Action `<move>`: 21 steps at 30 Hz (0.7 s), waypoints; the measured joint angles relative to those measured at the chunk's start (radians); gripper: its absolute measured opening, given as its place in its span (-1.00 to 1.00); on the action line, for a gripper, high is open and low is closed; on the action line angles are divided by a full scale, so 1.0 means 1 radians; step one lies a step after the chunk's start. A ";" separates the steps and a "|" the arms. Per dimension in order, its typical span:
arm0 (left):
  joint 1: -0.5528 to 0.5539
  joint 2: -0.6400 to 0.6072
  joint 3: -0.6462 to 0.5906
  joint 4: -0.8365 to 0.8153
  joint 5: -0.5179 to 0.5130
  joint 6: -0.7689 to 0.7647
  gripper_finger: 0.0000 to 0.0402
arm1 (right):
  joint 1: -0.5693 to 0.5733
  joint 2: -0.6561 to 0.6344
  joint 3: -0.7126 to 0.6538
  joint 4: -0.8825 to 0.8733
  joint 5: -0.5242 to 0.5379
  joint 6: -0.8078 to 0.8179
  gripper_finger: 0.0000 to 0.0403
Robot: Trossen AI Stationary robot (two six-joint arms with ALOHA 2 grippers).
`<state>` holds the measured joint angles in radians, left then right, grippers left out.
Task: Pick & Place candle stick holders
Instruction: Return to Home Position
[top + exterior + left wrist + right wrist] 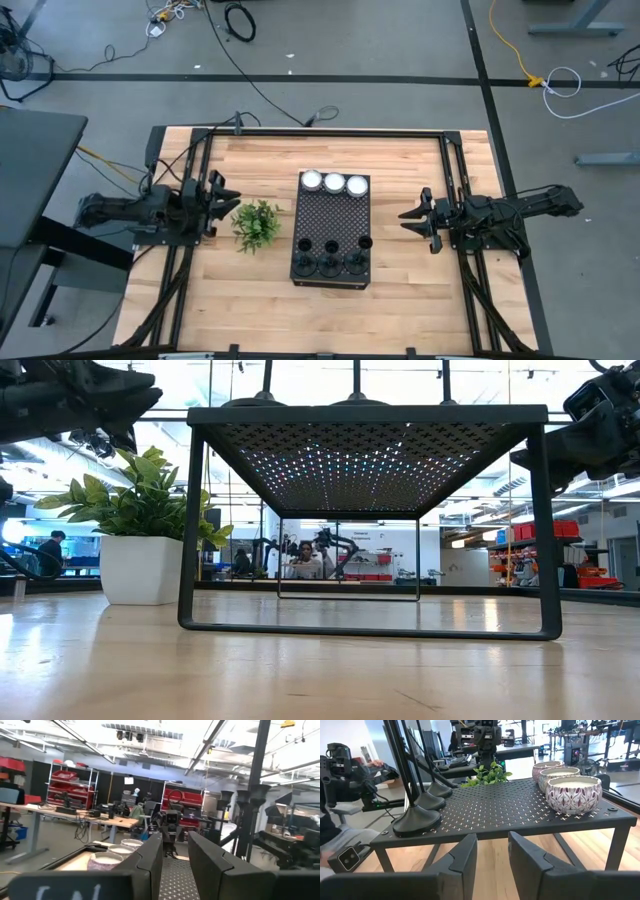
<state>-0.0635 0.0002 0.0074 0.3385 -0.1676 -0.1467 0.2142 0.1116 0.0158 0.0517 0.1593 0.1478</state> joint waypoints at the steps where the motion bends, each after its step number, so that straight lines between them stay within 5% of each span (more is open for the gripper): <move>1: 0.008 0.000 0.000 0.000 0.000 0.000 -0.53 | 0.000 0.000 0.000 0.000 0.000 0.000 -0.45; 21: 0.122 0.005 0.000 0.001 0.000 0.000 -0.53 | 0.000 0.000 0.000 0.000 0.000 0.000 -0.45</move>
<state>0.0589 0.0056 0.0074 0.3396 -0.1677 -0.1467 0.2142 0.1116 0.0158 0.0514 0.1593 0.1479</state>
